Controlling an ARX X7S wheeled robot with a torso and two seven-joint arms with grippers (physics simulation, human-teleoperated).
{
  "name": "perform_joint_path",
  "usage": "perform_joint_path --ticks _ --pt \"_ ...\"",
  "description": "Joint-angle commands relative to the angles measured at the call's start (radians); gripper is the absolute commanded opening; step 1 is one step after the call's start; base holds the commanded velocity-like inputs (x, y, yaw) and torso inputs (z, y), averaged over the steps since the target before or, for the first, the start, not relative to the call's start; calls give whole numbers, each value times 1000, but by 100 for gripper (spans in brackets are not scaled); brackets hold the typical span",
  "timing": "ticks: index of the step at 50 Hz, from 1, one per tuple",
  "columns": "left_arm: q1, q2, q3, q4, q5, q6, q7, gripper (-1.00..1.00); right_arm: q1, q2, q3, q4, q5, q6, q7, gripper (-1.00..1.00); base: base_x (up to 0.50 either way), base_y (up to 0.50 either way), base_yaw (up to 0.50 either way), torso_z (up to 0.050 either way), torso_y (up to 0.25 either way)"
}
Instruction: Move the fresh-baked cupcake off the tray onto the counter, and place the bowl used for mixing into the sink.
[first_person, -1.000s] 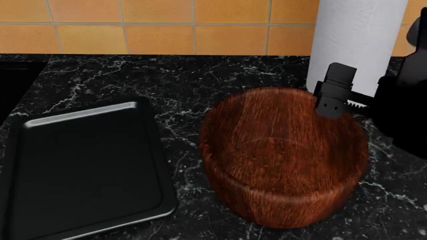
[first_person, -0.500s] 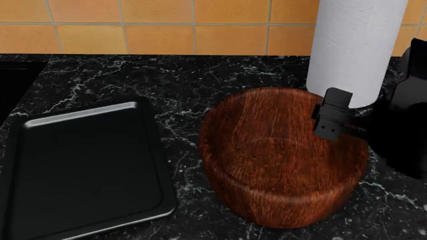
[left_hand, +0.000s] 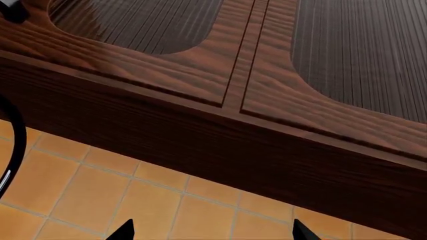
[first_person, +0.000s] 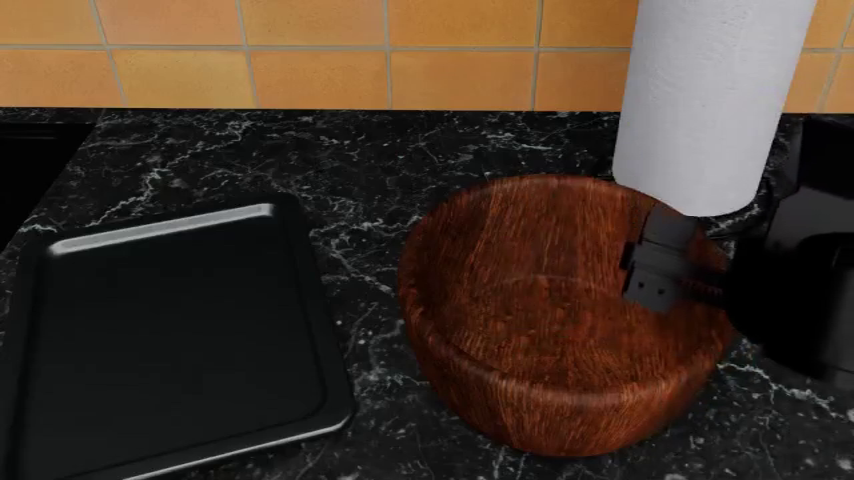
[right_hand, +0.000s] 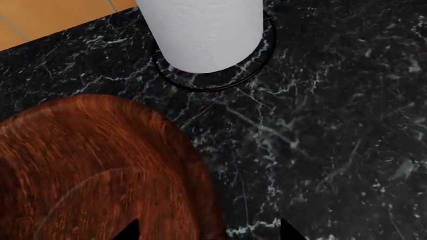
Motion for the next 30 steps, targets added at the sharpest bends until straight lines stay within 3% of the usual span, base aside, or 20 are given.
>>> perform_joint_path --ticks 1,30 --pt "1 -5 4 -2 -2 4 -2 100 -6 -2 -13 13 -10 -1 -13 100 0 0 0 0 0" --pt "1 -16 12 -5 -6 13 -9 100 -18 -13 -53 42 -39 -3 -66 100 0 0 0 0 0"
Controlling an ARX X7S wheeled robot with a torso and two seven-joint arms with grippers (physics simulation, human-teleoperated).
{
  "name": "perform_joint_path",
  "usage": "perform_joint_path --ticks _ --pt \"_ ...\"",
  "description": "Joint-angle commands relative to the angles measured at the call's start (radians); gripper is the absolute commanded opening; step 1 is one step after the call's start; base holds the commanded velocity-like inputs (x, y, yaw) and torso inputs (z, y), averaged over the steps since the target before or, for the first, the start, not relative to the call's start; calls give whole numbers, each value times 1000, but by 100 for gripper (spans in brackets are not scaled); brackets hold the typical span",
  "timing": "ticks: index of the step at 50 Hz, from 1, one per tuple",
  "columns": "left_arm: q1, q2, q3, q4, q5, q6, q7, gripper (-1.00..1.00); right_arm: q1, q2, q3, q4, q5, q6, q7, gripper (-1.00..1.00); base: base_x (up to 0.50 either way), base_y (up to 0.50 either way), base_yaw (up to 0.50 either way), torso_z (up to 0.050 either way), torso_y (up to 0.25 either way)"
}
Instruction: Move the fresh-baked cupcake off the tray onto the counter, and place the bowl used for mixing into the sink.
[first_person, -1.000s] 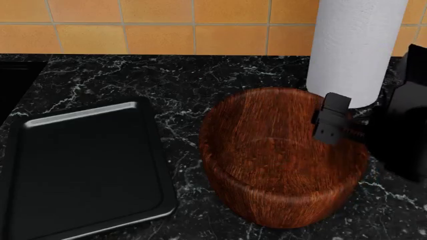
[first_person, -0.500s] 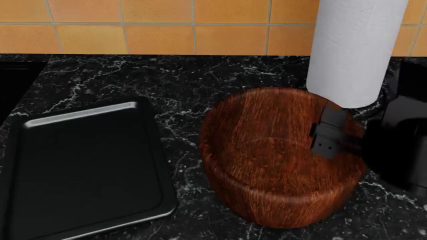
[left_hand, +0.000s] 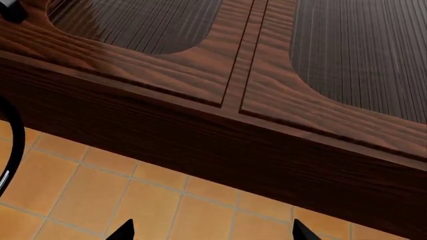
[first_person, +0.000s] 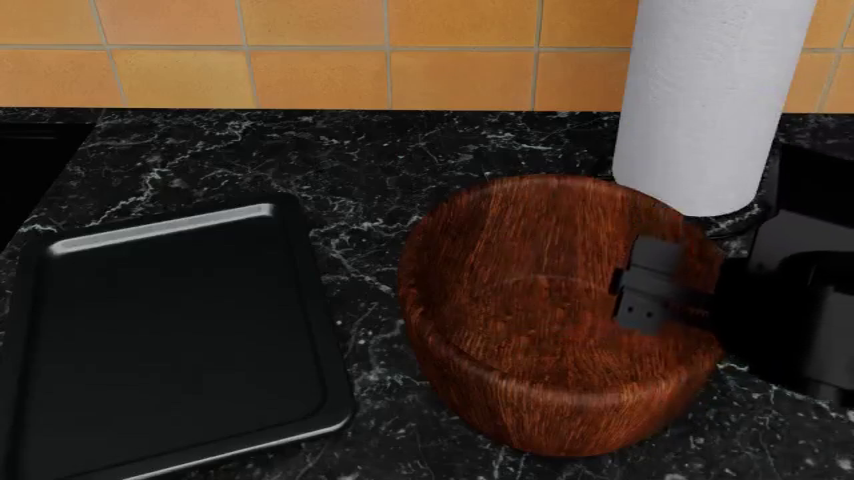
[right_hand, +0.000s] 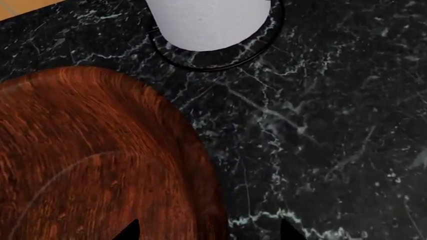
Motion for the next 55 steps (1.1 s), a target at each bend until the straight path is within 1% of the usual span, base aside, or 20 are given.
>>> perform_joint_path --ticks 1,13,14,21,27,31,35,40,42,44,45,47,55 --pt "0 -4 3 -1 -2 3 -3 100 -6 -2 -15 10 -13 -3 -20 100 0 0 0 0 0" --pt "1 -9 8 -1 -2 2 -9 100 -24 6 -16 0 -12 -8 -17 100 0 0 0 0 0" --pt "0 -9 8 -1 -1 2 -10 100 -23 9 -16 -6 -20 -17 -3 -100 0 0 0 0 0" --pt "-1 -12 11 -2 -1 1 -12 100 -22 18 -9 -25 -2 -6 16 -100 0 0 0 0 0" --pt "-2 -15 12 -2 -4 1 -14 100 -6 42 23 -89 47 9 84 -100 0 0 0 0 0" --pt "-1 -17 13 -2 -5 3 -15 100 23 70 66 -159 107 19 151 -100 0 0 0 0 0" --pt "1 -18 15 0 0 3 -17 100 93 98 121 -226 219 40 251 -100 0 0 0 0 0" --pt "2 -18 16 0 4 7 -19 100 169 127 155 -295 355 61 369 -100 0 0 0 0 0" --pt "2 -18 17 -1 4 9 -19 100 187 140 170 -335 375 63 375 -100 0 0 0 0 0" --pt "2 -18 18 -2 3 11 -18 100 217 157 176 -370 407 75 398 -100 0 0 0 0 0" --pt "1 -17 19 -2 6 12 -19 100 236 169 186 -382 459 72 419 -100 0 0 0 0 0" --pt "1 -18 20 -4 8 13 -19 100 259 187 185 -401 474 79 443 -100 0 0 0 0 0" --pt "-2 -18 24 -8 13 16 -21 100 261 243 226 -475 534 63 471 -100 0 0 0 0 0"
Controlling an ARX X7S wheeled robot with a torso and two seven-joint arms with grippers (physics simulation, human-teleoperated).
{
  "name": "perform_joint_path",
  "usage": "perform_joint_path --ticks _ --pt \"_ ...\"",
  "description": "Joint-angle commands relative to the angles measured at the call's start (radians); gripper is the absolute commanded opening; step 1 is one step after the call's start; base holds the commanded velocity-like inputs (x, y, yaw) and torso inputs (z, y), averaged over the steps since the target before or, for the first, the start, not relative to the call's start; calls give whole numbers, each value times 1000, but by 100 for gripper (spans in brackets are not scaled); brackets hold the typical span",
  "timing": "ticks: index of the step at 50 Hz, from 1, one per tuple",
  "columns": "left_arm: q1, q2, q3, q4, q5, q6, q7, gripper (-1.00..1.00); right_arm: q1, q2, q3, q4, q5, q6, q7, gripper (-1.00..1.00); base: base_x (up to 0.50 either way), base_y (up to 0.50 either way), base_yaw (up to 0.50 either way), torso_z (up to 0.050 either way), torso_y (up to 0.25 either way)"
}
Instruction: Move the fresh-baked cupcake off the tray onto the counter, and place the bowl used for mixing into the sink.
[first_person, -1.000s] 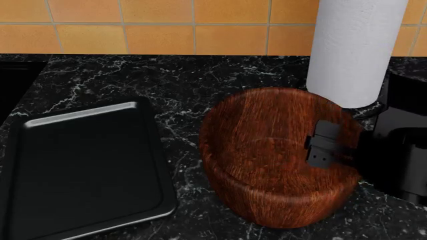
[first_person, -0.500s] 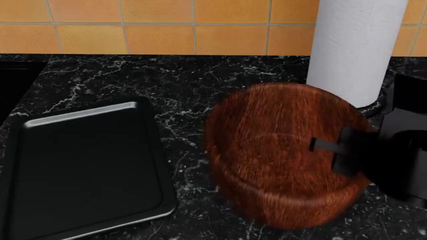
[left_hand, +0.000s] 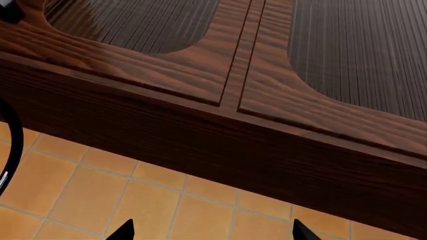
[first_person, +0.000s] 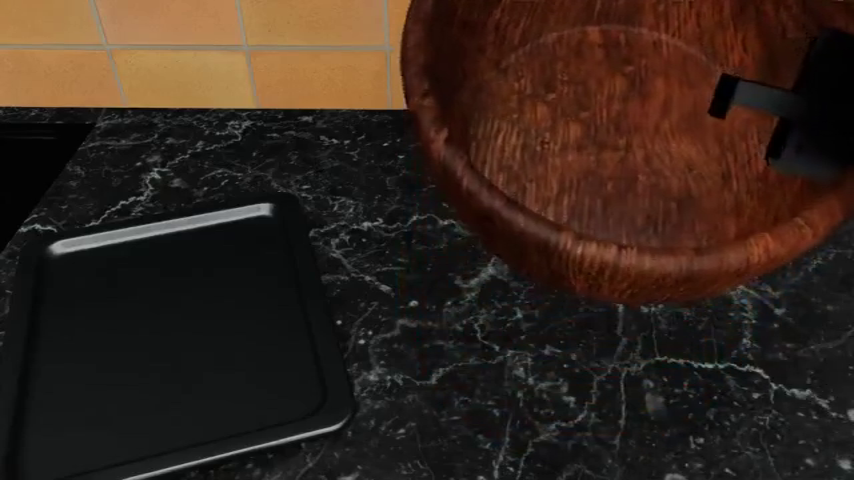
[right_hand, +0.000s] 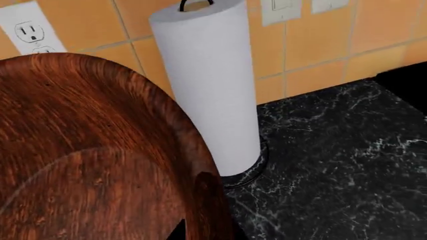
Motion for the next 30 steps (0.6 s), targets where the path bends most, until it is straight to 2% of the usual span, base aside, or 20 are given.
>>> perform_joint_path --ticks 1,10,20,30 --pt "-2 -1 5 -4 6 5 -3 100 56 77 70 -120 115 1 73 -100 0 0 0 0 0" --pt "0 -5 9 -4 6 6 -4 100 9 85 96 -133 58 -1 7 -100 0 0 0 0 0" --pt "-2 -8 10 -4 10 4 -13 100 15 90 85 -141 43 4 1 -100 0 0 0 0 0" --pt "-1 -10 14 -6 8 8 -12 100 31 92 71 -150 63 -1 20 -100 -124 460 0 0 0"
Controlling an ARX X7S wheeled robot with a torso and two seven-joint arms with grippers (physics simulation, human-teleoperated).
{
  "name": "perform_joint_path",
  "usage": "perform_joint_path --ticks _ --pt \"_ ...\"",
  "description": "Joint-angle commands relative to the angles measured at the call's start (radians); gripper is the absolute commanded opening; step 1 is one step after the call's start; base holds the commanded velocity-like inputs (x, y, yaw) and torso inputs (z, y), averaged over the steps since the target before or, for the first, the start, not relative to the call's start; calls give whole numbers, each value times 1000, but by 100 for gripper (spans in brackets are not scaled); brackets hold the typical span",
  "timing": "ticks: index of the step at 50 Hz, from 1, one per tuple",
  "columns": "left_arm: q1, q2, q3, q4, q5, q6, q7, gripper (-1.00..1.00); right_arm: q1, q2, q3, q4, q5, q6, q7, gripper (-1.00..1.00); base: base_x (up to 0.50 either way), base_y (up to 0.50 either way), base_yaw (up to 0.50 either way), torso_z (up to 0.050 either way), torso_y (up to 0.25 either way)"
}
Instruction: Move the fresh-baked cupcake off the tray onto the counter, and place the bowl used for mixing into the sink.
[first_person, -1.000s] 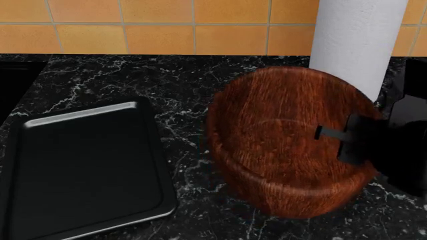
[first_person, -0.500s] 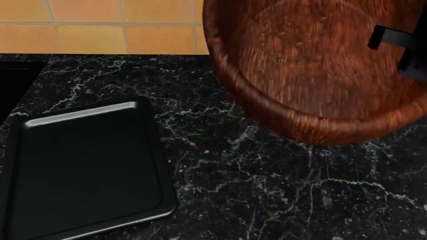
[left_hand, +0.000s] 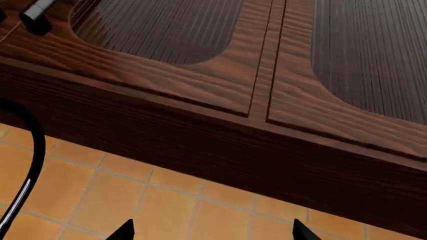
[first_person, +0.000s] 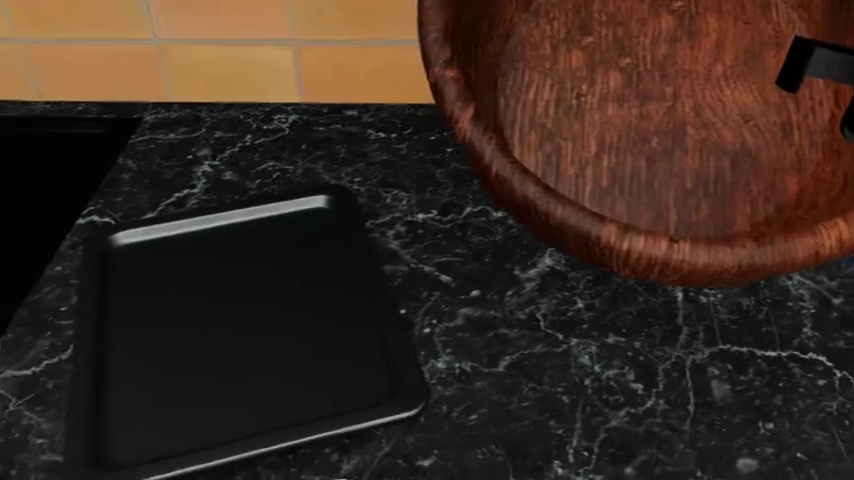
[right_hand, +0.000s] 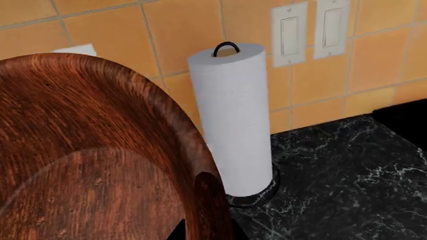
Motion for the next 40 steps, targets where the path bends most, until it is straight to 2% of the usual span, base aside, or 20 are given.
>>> perform_joint_path --ticks 1,12,24,40 --pt "0 -4 3 -1 1 3 -2 100 17 5 1 -16 0 -1 -3 -100 -152 500 0 0 0" --pt "2 -6 6 0 4 7 -6 100 39 8 -4 -13 -13 -4 -10 -100 -174 500 0 0 0" --pt "4 -9 8 0 5 11 -10 100 191 -29 -68 31 -1 30 12 -100 -192 500 0 0 0" --pt "4 -15 11 -2 -1 13 -11 100 194 -78 -103 42 -65 39 -53 -100 -140 500 0 0 0"
